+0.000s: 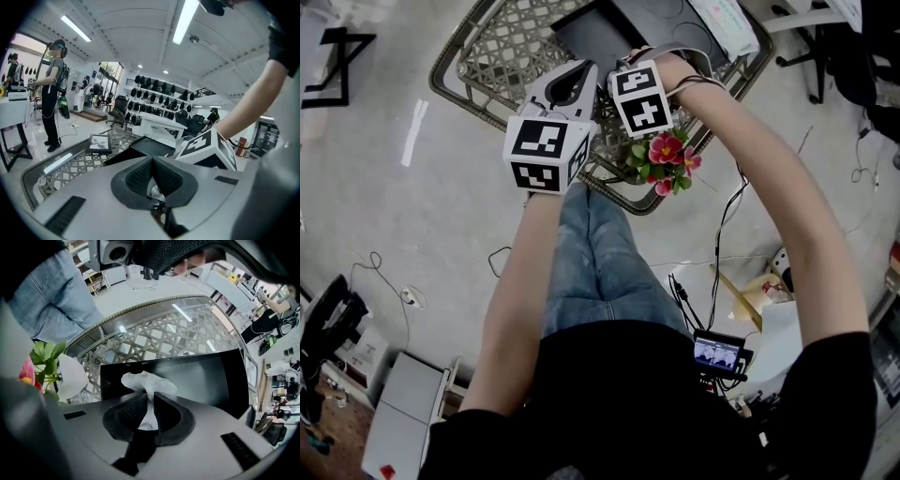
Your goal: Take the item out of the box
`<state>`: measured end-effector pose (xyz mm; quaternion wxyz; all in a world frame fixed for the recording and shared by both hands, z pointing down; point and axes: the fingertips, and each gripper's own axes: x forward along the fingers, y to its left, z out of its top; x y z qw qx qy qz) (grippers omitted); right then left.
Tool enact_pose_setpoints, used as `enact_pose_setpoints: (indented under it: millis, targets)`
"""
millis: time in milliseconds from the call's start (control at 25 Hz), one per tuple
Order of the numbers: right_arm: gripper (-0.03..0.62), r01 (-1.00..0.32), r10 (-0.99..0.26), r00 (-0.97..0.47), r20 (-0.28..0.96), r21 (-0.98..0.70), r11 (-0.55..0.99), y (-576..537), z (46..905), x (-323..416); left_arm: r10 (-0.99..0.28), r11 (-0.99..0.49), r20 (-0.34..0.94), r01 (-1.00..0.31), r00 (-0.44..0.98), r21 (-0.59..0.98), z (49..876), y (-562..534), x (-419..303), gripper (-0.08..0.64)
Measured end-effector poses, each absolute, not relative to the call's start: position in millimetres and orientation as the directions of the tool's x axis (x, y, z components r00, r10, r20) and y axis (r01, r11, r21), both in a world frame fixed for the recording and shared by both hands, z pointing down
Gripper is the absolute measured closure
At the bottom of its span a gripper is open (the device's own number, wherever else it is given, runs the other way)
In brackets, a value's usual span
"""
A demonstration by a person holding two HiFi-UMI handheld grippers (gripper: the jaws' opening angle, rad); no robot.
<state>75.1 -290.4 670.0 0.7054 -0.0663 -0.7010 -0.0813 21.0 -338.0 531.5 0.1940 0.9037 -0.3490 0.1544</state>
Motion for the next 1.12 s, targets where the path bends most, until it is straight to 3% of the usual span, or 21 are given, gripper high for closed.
enact_pose_setpoints:
  millis: [680, 1120]
  targets:
    - [0.565, 0.124, -0.075, -0.049, 0.996, 0.08, 0.989, -297, 628, 69, -0.571, -0.692, 0.395, -0.68, 0.72, 0.24, 515, -337, 14, 0.54]
    - [0.565, -0.18, -0.252, -0.271, 0.929, 0.209, 0.961, -303, 546, 74, -0.577, -0.717, 0.359, -0.665, 0.734, 0.206, 482, -334, 20, 0.54]
